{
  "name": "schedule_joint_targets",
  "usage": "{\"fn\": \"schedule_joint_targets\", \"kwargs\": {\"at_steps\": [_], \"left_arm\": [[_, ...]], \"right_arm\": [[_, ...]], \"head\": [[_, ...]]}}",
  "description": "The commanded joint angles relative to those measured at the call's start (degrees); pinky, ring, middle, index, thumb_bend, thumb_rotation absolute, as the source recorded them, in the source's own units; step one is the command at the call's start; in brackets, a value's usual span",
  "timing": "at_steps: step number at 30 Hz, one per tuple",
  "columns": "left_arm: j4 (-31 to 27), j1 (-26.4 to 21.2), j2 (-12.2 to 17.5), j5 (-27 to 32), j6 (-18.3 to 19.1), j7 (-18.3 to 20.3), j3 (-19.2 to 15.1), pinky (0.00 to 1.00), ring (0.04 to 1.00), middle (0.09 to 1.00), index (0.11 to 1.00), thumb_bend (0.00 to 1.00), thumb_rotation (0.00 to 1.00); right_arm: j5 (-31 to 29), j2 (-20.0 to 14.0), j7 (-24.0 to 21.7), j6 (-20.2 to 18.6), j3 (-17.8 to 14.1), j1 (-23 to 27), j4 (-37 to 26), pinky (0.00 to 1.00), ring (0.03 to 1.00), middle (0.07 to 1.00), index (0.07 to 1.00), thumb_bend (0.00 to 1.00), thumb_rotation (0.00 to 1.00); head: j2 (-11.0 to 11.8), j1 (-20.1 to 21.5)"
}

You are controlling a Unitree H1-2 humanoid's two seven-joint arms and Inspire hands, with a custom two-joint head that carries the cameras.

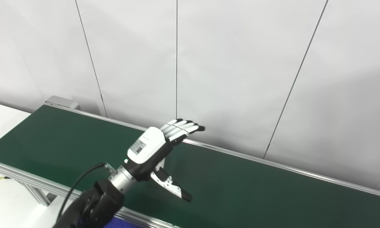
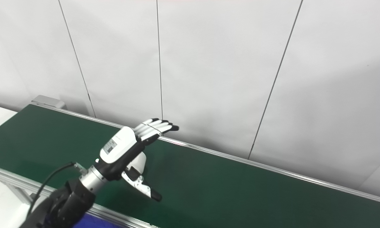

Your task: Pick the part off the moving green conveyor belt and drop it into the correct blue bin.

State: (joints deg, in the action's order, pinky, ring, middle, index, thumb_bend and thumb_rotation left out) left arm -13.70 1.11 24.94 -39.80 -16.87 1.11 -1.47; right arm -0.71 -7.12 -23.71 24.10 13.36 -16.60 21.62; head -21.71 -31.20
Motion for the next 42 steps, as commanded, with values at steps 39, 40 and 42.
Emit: {"fn": "schedule_joint_targets", "kwargs": {"at_steps": [39,40,42], "left_arm": [[15.07,-14.91,4.08,-22.98,14.5,10.98,14.16,0.81,0.857,0.864,0.863,1.0,0.44],[15.64,-15.02,3.82,-23.41,14.97,10.38,14.34,0.81,0.857,0.865,0.862,1.0,0.43],[16.41,-15.2,3.34,-24.27,16.11,9.89,14.63,0.82,0.859,0.871,0.866,1.0,0.44]], "right_arm": [[0.14,1.51,1.18,2.83,1.1,-1.06,-3.23,1.0,1.0,0.996,0.997,1.0,0.96],[0.25,1.5,1.33,2.83,1.18,-1.11,-3.35,1.0,1.0,0.996,0.999,1.0,0.96],[0.43,1.43,1.53,2.83,1.39,-1.15,-3.53,1.0,1.0,0.996,1.0,1.0,0.96]], "head": [[-0.75,1.64],[-0.75,1.64],[-0.89,1.74]]}}
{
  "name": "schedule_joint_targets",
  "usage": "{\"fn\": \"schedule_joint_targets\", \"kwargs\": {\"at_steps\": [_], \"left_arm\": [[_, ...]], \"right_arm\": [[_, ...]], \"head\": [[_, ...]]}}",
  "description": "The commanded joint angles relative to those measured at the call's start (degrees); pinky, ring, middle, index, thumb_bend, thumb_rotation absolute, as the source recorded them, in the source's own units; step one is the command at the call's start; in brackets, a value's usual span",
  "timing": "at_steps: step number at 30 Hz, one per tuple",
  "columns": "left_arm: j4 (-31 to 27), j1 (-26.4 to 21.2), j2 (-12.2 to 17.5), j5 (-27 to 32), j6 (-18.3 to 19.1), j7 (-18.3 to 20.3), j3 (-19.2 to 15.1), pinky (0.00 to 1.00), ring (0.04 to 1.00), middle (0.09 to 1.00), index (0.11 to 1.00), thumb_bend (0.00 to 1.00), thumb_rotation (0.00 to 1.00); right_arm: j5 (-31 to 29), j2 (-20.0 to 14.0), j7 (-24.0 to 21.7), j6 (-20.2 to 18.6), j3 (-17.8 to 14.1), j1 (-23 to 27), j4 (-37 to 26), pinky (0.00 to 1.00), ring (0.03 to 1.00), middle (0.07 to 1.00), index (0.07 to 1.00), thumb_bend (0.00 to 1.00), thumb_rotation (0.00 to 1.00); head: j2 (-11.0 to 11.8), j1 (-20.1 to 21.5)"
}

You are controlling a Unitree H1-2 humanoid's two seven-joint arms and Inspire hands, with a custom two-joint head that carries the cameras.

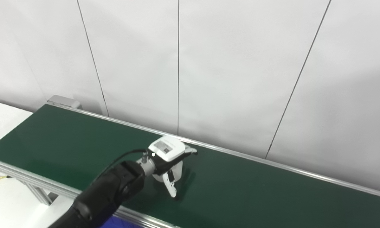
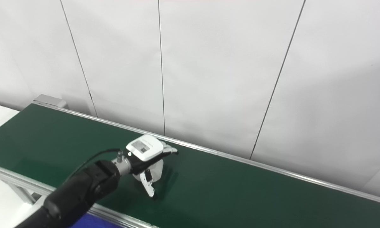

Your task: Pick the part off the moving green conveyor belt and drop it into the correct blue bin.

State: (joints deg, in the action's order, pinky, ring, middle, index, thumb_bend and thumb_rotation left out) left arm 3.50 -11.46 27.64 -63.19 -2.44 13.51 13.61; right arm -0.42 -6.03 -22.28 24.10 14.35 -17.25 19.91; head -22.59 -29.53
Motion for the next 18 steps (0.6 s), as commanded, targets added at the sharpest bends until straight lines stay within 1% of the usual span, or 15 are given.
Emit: {"fn": "schedule_joint_targets", "kwargs": {"at_steps": [1,2,5,8,9,11,13,16,18], "left_arm": [[0.01,-2.77,0.4,-0.98,1.83,-3.29,-0.27,0.82,0.86,0.873,0.868,1.0,0.44],[0.58,-2.88,0.27,-0.99,1.92,-3.91,-0.08,0.82,0.851,0.866,0.868,1.0,0.44],[1.46,-3.06,-0.06,-0.62,2.81,-3.87,0.58,0.8,0.835,0.847,0.864,1.0,0.43],[1.87,-3.13,-0.24,-0.23,3.32,-3.35,1.22,0.76,0.795,0.808,0.832,1.0,0.39],[2.02,-3.21,-0.19,-0.25,3.48,-3.04,1.5,0.76,0.785,0.797,0.816,1.0,0.35],[2.14,-3.33,-0.04,-0.63,3.87,-2.95,2.05,0.75,0.772,0.784,0.797,1.0,0.31],[2.22,-3.41,0.13,-0.87,4.15,-3.31,2.49,0.74,0.761,0.772,0.772,1.0,0.23],[1.95,-3.45,0.6,-0.79,4.24,-4.23,2.9,0.72,0.746,0.759,0.76,1.0,0.16],[2.09,-3.51,0.77,-0.68,4.2,-5.36,2.98,0.67,0.693,0.725,0.729,1.0,0.08]], "right_arm": [[0.0,0.41,0.03,2.83,0.4,-0.49,-1.71,1.0,1.0,0.996,1.0,1.0,0.96],[-0.12,0.46,-0.01,2.83,0.41,-0.48,-1.63,1.0,1.0,0.996,0.999,1.0,0.96],[-0.07,0.4,0.19,2.83,0.65,-0.69,-2.01,1.0,1.0,0.996,0.999,0.99,0.96],[-0.01,0.27,0.38,2.83,0.82,-0.92,-2.38,1.0,1.0,0.999,0.999,1.0,0.96],[0.05,0.25,0.53,2.83,0.86,-0.98,-2.51,1.0,1.0,0.998,0.999,1.0,0.96],[-0.06,0.17,0.46,2.83,0.89,-1.03,-2.61,1.0,1.0,0.999,1.0,1.0,0.96],[-0.22,0.13,0.28,2.83,0.86,-1.12,-2.72,1.0,1.0,1.0,1.0,1.0,0.96],[-0.32,0.15,0.22,2.83,0.81,-1.26,-2.85,1.0,1.0,1.0,1.0,0.99,0.97],[-0.31,0.14,0.25,2.83,0.82,-1.3,-2.88,1.0,1.0,1.0,1.0,0.99,0.96]], "head": [[-0.1,0.12],[-0.1,0.12],[-0.4,0.33],[-0.51,0.37],[-0.51,0.37],[-0.51,0.37],[-0.56,0.26],[-0.62,0.26],[-0.75,0.34]]}}
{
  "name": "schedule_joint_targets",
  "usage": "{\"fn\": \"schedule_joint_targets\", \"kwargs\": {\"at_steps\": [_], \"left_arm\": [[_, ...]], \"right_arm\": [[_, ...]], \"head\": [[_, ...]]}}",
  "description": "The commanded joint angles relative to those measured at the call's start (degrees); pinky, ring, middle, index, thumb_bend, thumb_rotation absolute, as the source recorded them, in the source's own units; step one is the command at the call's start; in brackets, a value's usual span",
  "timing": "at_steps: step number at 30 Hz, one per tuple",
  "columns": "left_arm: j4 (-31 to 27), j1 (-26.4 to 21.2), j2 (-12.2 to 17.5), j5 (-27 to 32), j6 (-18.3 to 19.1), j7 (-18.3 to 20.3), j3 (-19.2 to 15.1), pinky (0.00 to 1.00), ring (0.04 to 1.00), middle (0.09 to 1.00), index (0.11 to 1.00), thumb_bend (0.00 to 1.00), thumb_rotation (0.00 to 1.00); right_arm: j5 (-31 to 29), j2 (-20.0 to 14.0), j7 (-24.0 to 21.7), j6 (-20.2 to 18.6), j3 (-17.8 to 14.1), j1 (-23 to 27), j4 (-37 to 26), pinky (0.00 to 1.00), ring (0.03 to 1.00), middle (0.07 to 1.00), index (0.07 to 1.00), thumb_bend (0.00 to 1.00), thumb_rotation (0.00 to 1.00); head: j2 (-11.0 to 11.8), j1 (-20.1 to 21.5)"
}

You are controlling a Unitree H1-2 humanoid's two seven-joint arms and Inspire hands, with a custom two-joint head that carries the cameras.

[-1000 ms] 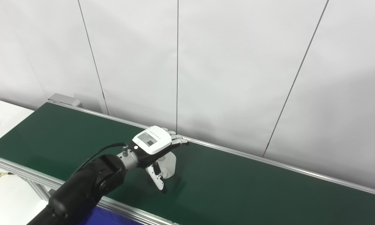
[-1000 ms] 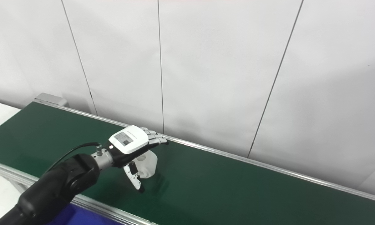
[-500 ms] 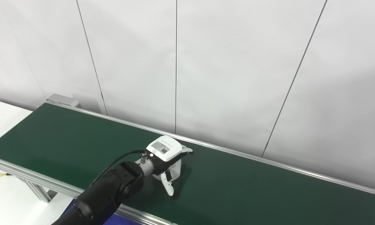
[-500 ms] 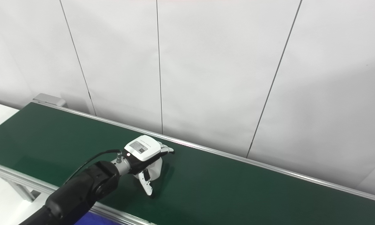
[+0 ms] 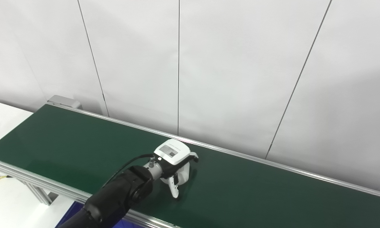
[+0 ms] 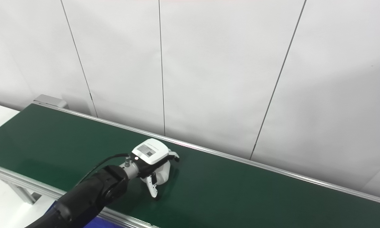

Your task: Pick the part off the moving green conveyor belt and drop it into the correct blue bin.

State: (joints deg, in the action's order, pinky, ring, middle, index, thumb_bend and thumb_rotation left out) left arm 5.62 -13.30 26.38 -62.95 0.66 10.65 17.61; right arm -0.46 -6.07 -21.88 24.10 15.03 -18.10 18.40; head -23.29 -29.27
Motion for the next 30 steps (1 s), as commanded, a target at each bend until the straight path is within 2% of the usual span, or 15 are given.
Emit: {"fn": "schedule_joint_targets", "kwargs": {"at_steps": [1,2,4,5,6,7,8,9,15,20,23,24,27,30], "left_arm": [[0.1,-1.72,2.05,-1.07,1.21,-3.06,-0.98,0.6,0.621,0.684,0.688,0.97,0.03],[0.29,-1.79,2.06,-1.26,1.21,-3.83,-0.9,0.6,0.613,0.679,0.683,0.97,0.02],[0.85,-1.94,2.07,-1.09,0.64,-5.63,-0.82,0.5,0.512,0.623,0.628,0.94,0.0],[1.0,-2.06,2.1,-0.55,0.06,-6.24,-0.76,0.48,0.495,0.612,0.617,0.93,0.0],[1.09,-2.14,2.13,-0.13,-0.31,-6.59,-0.7,0.46,0.459,0.574,0.554,0.72,0.0],[0.98,-2.14,2.0,0.8,-0.65,-6.62,-0.82,0.44,0.441,0.555,0.521,0.61,0.0],[0.91,-2.14,1.93,1.48,-0.83,-6.66,-0.88,0.42,0.425,0.534,0.5,0.54,0.0],[0.85,-2.16,1.83,2.33,-1.01,-6.51,-0.97,0.41,0.421,0.53,0.494,0.52,0.0],[0.21,-2.4,2.0,3.69,-0.94,-5.86,-0.56,0.39,0.435,0.546,0.468,0.5,0.0],[-2.05,-2.34,2.17,3.57,-0.09,-3.75,-0.41,0.38,0.422,0.514,0.494,0.5,0.0],[-3.56,-2.39,2.24,3.42,-0.18,-2.85,-0.46,0.37,0.418,0.523,0.493,0.5,0.0],[-4.32,-2.38,2.23,3.54,-0.14,-2.4,-0.53,0.37,0.42,0.528,0.489,0.5,0.0],[-8.47,-2.07,2.12,4.16,0.46,0.14,-1.16,0.37,0.424,0.533,0.484,0.5,0.0],[-13.59,-1.37,2.08,4.68,0.84,2.72,-1.82,0.36,0.416,0.532,0.489,0.5,0.0]], "right_arm": [[-0.2,0.16,-0.06,2.83,0.15,-0.48,-1.45,1.0,1.0,1.0,0.998,0.99,0.96],[-0.18,0.14,-0.02,2.83,0.15,-0.51,-1.52,1.0,1.0,1.0,0.997,0.99,0.96],[-0.14,0.1,0.0,2.83,0.15,-0.52,-1.67,1.0,1.0,1.0,0.995,0.99,0.96],[-0.11,0.07,0.02,2.83,0.17,-0.52,-1.63,1.0,1.0,1.0,0.995,0.99,0.96],[-0.08,0.05,0.04,2.83,0.19,-0.52,-1.59,1.0,1.0,0.999,0.995,1.0,0.96],[-0.12,0.03,-0.02,2.83,0.19,-0.53,-1.56,1.0,1.0,0.999,0.995,1.0,0.96],[-0.15,0.01,-0.06,2.83,0.19,-0.54,-1.54,1.0,1.0,1.0,0.996,0.99,0.96],[-0.14,0.02,-0.03,2.83,0.19,-0.57,-1.58,1.0,1.0,1.0,0.996,0.99,0.96],[-0.21,0.11,0.0,2.83,0.19,-0.66,-1.68,1.0,1.0,0.996,0.992,1.0,0.95],[0.98,-0.17,1.33,2.83,0.8,-0.68,-2.06,1.0,1.0,0.991,0.987,0.99,0.96],[0.81,-0.29,1.47,2.83,1.1,-0.66,-2.0,1.0,1.0,0.994,0.989,1.0,0.96],[0.65,-0.3,1.38,2.83,1.14,-0.67,-1.99,1.0,1.0,0.997,0.99,1.0,0.96],[0.49,-0.29,1.3,2.83,1.36,-0.84,-2.66,1.0,1.0,1.0,0.988,0.98,0.95],[0.95,-0.28,1.9,2.83,1.71,-1.09,-3.13,1.0,1.0,1.0,0.991,0.99,0.94]], "head": [[-0.04,0.08],[-0.1,0.06],[-0.17,0.04],[-0.17,0.04],[-0.17,0.04],[-0.17,0.04],[-0.17,0.04],[-0.19,0.11],[-0.32,0.15],[-0.49,0.29],[-1.45,0.76],[-1.45,0.76],[-3.83,2.46],[-4.42,3.71]]}}
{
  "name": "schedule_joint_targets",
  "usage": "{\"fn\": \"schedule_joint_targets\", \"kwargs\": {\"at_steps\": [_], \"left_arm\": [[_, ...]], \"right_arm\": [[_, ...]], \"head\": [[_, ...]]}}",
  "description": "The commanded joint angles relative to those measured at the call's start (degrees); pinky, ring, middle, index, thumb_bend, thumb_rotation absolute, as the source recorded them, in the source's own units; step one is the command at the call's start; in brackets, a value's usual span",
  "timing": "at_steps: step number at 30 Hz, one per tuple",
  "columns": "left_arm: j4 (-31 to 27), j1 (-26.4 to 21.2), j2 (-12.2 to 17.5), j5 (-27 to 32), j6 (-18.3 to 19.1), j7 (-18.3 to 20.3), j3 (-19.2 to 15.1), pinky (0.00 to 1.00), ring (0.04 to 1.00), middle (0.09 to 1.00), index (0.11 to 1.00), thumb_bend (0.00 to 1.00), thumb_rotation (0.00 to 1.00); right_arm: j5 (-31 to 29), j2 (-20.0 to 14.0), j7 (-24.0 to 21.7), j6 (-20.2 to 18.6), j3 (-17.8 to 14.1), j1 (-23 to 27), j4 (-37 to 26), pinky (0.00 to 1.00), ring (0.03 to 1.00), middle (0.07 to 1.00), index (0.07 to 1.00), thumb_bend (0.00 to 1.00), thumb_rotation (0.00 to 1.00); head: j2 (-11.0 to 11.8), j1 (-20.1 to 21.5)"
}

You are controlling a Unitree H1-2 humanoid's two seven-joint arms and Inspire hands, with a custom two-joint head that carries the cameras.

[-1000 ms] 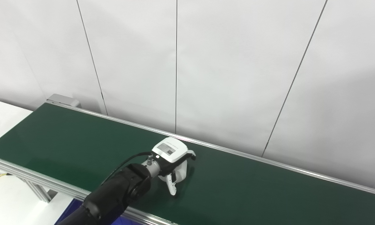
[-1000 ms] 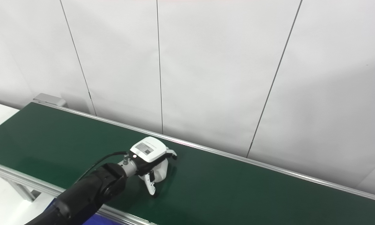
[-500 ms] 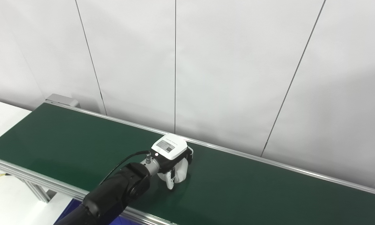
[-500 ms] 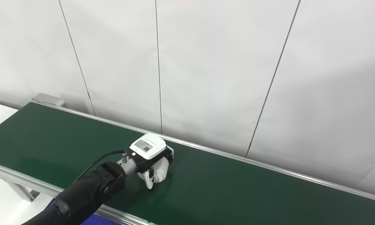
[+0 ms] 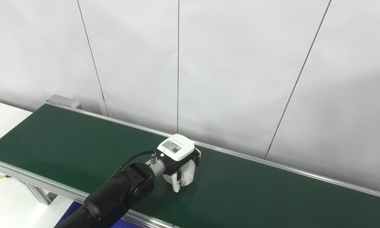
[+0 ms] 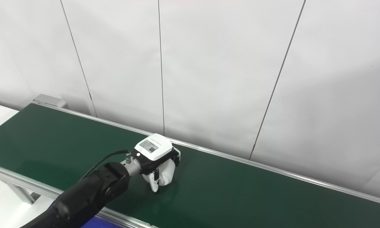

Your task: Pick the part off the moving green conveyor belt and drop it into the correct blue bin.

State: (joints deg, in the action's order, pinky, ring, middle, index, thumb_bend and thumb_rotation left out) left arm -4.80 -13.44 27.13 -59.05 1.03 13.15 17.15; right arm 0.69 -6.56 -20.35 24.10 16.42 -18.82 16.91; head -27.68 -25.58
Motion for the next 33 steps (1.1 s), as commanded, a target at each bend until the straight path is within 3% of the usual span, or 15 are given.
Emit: {"fn": "schedule_joint_targets", "kwargs": {"at_steps": [1,3,4,5,6,7,10,11,12,15,18,22,28,33], "left_arm": [[-4.84,-0.92,1.23,1.1,0.64,1.14,-1.61,0.36,0.415,0.53,0.492,0.5,0.0],[-7.85,-0.38,1.03,1.68,1.1,2.99,-2.08,0.38,0.423,0.539,0.485,0.5,0.0],[-10.69,0.15,0.66,2.16,1.72,4.73,-2.32,0.38,0.424,0.541,0.483,0.5,0.0],[-12.62,0.53,0.36,2.46,2.11,5.99,-2.54,0.33,0.395,0.479,0.51,0.5,0.0],[-15.33,0.87,0.24,3.25,2.48,7.91,-2.67,0.32,0.389,0.463,0.516,0.5,0.0],[-17.14,1.08,0.15,3.78,2.71,9.32,-2.81,0.31,0.384,0.447,0.52,0.5,0.0],[-23.42,1.44,-0.17,5.23,4.06,14.85,-3.35,0.35,0.402,0.473,0.516,0.5,0.0],[-25.37,1.58,-0.4,5.58,4.7,16.86,-3.58,0.35,0.402,0.479,0.519,0.5,0.0],[-27.21,1.55,-0.47,5.94,5.4,19.04,-3.72,0.35,0.403,0.484,0.518,0.5,0.0],[-31.25,1.32,-0.56,6.46,7.57,25.06,-4.28,0.34,0.409,0.486,0.514,0.5,0.0],[-34.63,1.9,-0.53,6.52,9.88,30.3,-4.9,0.35,0.425,0.501,0.498,0.5,0.0],[-38.78,3.45,-1.16,6.46,12.59,35.51,-6.21,0.38,0.44,0.523,0.478,0.5,0.0],[-43.76,7.22,-3.02,7.06,15.16,41.87,-6.3,0.39,0.445,0.518,0.479,0.5,0.0],[-46.27,9.91,-4.65,5.39,14.78,46.34,-5.86,0.34,0.415,0.501,0.506,0.5,0.0]], "right_arm": [[0.13,0.16,0.81,2.83,0.54,-0.41,-1.79,1.0,1.0,0.995,0.995,0.98,0.94],[0.64,0.08,1.57,2.83,1.02,-0.48,-2.2,1.0,1.0,0.985,0.999,0.97,0.96],[0.71,0.13,1.92,2.83,1.19,-0.61,-2.56,1.0,1.0,0.983,1.0,0.97,0.96],[0.72,0.16,2.18,2.83,1.31,-0.7,-2.8,1.0,1.0,0.976,0.993,0.98,0.95],[0.37,0.2,2.01,2.83,1.38,-0.83,-3.33,1.0,1.0,0.976,0.99,0.98,0.94],[0.1,0.2,1.91,2.83,1.46,-0.92,-3.7,1.0,1.0,0.977,0.986,0.97,0.93],[-0.32,0.07,1.72,2.83,1.61,-1.23,-5.52,1.0,1.0,0.981,0.983,0.96,0.93],[-0.56,-0.01,1.54,2.82,1.6,-1.29,-5.96,1.0,1.0,0.977,0.986,0.98,0.93],[-0.7,-0.13,1.47,2.81,1.58,-1.34,-6.64,1.0,1.0,0.976,0.989,0.99,0.93],[-0.86,-0.47,1.46,2.8,1.61,-1.62,-8.95,1.0,1.0,0.978,0.998,1.0,0.95],[-1.11,-0.66,1.43,2.82,1.69,-2.04,-10.77,1.0,1.0,0.985,1.0,1.0,0.98],[-2.02,-1.13,1.11,2.79,1.56,-2.68,-12.85,1.0,1.0,0.983,1.0,0.98,1.0],[-4.72,-2.65,-0.08,2.67,1.01,-3.11,-14.51,1.0,0.997,0.969,0.988,0.96,0.95],[-5.85,-3.79,-0.17,2.03,0.75,-3.08,-15.73,1.0,0.981,0.959,0.974,0.97,0.93]], "head": [[-0.42,0.38],[-1.42,1.05],[-3.13,1.66],[-3.13,1.66],[-5.19,2.03],[-5.19,2.03],[-9.72,0.26],[-10.06,0.04],[-12.07,-1.26],[-15.21,-2.92],[-16.42,-3.35],[-19.71,-4.47],[-22.05,-5.67],[-22.93,-8.02]]}}
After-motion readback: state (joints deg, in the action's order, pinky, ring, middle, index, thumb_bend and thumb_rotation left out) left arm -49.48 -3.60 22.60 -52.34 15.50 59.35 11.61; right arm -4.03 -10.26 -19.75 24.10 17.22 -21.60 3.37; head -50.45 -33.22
